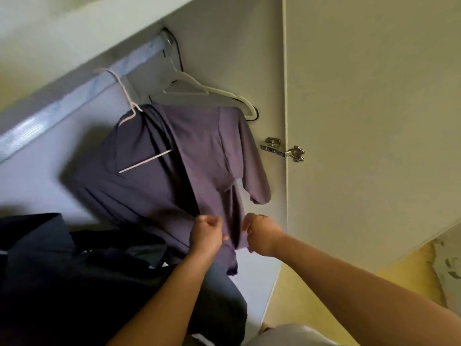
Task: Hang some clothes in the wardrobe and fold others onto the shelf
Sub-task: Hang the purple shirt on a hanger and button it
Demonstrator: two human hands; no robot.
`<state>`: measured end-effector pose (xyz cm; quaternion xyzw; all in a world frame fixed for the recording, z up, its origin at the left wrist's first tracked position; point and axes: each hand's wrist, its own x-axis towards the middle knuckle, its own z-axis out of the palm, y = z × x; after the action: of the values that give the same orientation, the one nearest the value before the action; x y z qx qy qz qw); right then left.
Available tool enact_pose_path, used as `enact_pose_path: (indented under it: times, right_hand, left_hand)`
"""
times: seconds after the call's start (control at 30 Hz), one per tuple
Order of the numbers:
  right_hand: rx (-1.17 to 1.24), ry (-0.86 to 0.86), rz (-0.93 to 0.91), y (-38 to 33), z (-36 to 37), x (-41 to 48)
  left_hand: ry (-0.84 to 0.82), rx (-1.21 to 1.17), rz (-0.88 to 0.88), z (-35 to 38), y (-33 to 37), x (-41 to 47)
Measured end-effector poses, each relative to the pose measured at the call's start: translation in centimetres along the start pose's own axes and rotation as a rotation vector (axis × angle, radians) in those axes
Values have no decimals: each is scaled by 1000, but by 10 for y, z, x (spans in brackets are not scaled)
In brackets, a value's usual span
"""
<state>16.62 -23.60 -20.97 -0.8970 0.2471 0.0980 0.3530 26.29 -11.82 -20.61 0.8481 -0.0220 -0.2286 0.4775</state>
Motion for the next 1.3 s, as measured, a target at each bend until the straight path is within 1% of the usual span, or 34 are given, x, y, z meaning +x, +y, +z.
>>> enact_pose_path:
  times: [0.13, 0.23, 0.3, 0.33, 0.4, 0.47, 0.53, 0.6, 0.63, 0.7, 0.77, 0.83, 0.97, 1.1, 1.17, 1.23, 1.3]
  right_hand:
    - [-21, 179, -221, -39, -54, 23]
    - [-52, 296, -346, -72, -93, 41]
    - [-76, 391, -400, -93, -115, 50]
    - [-92, 435, -418, -103, -125, 51]
    - [-144, 499, -435, -118, -144, 53]
    - [-211, 523, -435, -126, -160, 55]
    - [-273, 516, -403, -125, -171, 63]
    - [-307, 480, -339, -119, -177, 70]
    - [-311, 456, -302, -116, -180, 74]
    - [-299, 406, -243, -107, -182, 79]
    - [-276, 382, -224, -100, -184, 82]
    - [-284, 403, -247, -94, -185, 83]
    - [-304, 452, -336, -80, -183, 82]
    - [-214, 433, -425, -59, -176, 82]
    - [-172, 404, -477, -49, -172, 82]
    - [-154, 372, -506, -42, -169, 81]
    - [-155, 356, -519, -37, -167, 79]
  left_hand:
    - [272, -132, 181, -32, 57, 25]
    - [394, -249, 227, -66, 100, 39]
    - [496, -257, 225, -94, 131, 31]
    - [552, -224, 220, -107, 141, 29]
    - [657, -54, 192, -130, 154, 19]
    - [684, 117, 165, -147, 158, 11]
    - [653, 278, 233, -154, 158, 7]
    - [562, 426, 327, -151, 158, 9]
    - [518, 472, 359, -146, 158, 11]
    - [435, 493, 417, -131, 158, 18]
    - [365, 454, 438, -115, 157, 27]
    - [322, 388, 404, -99, 157, 34]
    - [259, 115, 302, -79, 154, 40]
    - [205, 47, 233, -76, 139, 63]
    - [151, 1, 211, -75, 138, 59]
    - [81, -58, 262, -73, 151, 41]
    - [71, -130, 376, -75, 167, 34]
